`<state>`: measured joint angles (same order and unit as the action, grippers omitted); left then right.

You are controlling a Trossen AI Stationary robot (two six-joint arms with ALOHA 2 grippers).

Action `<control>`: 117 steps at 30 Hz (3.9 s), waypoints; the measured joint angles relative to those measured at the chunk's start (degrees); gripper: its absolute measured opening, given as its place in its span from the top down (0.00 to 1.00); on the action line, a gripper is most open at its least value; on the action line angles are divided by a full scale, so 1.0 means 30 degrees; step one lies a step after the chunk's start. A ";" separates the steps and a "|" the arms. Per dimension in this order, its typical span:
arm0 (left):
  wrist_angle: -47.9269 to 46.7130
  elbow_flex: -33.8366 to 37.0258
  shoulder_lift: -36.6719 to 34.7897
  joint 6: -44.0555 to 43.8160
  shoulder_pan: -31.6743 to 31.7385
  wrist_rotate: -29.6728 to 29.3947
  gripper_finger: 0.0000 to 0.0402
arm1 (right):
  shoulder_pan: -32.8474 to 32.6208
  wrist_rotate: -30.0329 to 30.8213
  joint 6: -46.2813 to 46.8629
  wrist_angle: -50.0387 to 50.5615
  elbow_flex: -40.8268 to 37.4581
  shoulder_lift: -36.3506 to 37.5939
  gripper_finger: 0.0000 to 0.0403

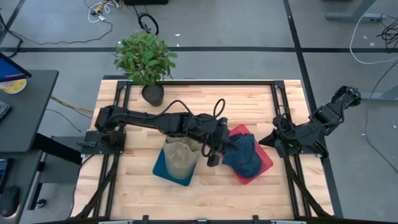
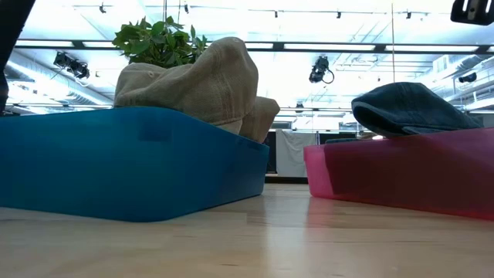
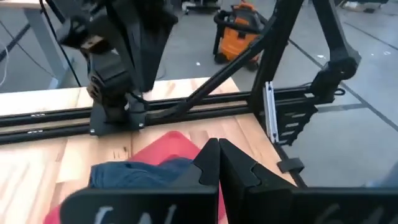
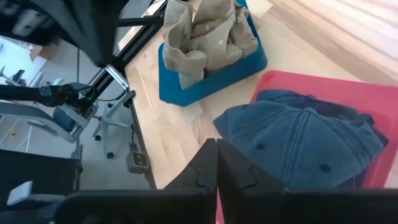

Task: Pick & Place hat
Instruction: Return to Home Position

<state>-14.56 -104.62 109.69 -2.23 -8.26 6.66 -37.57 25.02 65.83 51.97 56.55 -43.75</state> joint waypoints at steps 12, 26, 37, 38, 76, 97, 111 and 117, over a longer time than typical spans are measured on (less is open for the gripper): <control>0.5979 0.7299 -0.5098 -0.1042 0.0691 -0.1500 0.99 | -0.0309 0.0000 0.0406 0.0008 0.0000 -0.0007 0.99; 1.2931 1.7301 -1.2724 -0.1884 -0.0652 -0.8100 0.99 | -0.0302 -0.0011 0.0406 0.0153 0.0000 -0.0005 0.99; 1.4631 2.2149 -1.7721 -0.1222 -0.1723 -1.0973 0.99 | -0.0294 -0.0060 0.0129 0.0424 0.0000 -0.0016 0.99; 1.4619 2.2559 -1.8179 -0.1104 -0.1773 -1.1015 0.99 | -0.0294 -0.0058 -0.0071 0.0413 0.0000 -0.0022 0.99; 1.5825 3.4687 -3.3260 -0.0660 0.1546 -0.9098 0.99 | -0.0292 -0.0153 -0.3068 -0.1161 0.0000 -0.0477 0.99; 0.9242 3.4702 -3.6479 -0.2409 0.2094 -0.8278 0.99 | -0.0308 0.0108 -0.2862 -0.1277 0.0000 -0.0601 0.99; 0.6299 3.4702 -3.6445 -0.5548 0.2094 -0.8253 0.99 | -0.2163 0.7318 -0.6701 -0.3860 -0.2285 0.3201 0.99; 0.6287 3.4702 -3.6449 -0.3950 0.2094 -0.8264 0.99 | -0.2247 0.6619 -1.1112 -1.4866 -0.7652 0.4745 1.00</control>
<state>4.30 -0.51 0.34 -14.08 -1.98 -18.13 -44.31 44.87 32.49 7.37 33.60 -29.51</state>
